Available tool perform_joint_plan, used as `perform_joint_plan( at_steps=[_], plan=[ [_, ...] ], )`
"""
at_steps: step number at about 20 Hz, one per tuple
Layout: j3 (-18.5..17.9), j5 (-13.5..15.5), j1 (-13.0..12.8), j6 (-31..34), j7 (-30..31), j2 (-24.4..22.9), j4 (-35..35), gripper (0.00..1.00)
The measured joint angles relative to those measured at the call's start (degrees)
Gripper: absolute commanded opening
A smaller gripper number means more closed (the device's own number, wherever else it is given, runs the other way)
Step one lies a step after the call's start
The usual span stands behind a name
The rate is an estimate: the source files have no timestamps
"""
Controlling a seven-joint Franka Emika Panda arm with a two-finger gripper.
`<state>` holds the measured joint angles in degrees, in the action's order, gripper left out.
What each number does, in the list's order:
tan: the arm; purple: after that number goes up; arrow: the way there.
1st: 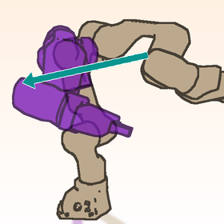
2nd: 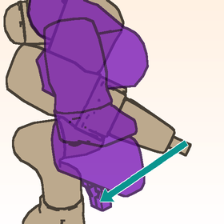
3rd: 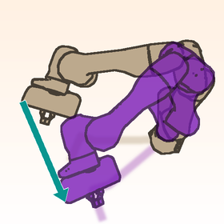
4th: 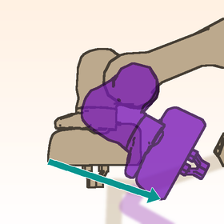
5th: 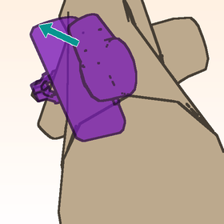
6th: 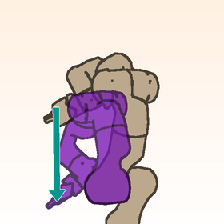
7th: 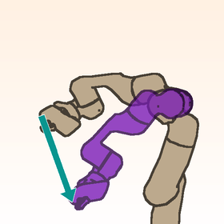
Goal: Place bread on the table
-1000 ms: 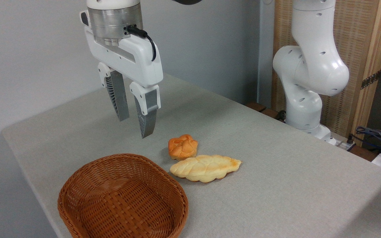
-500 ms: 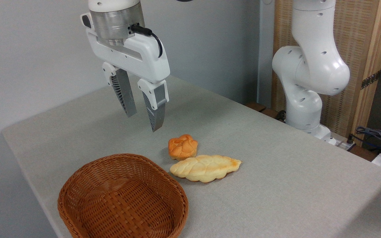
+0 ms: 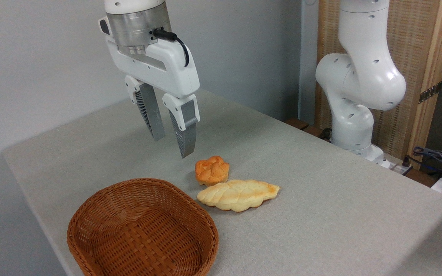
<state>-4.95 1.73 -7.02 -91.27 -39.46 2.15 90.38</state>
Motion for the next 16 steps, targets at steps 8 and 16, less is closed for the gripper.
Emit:
perform_joint_plan(
  at_steps=[8, 16],
  plan=[
    [-0.8, -0.1, 0.0, 0.0, -0.2, 0.0, -0.2, 1.0],
    [-0.8, -0.1, 0.1, -0.2, -0.7, -0.7, -0.8, 1.0]
  ],
)
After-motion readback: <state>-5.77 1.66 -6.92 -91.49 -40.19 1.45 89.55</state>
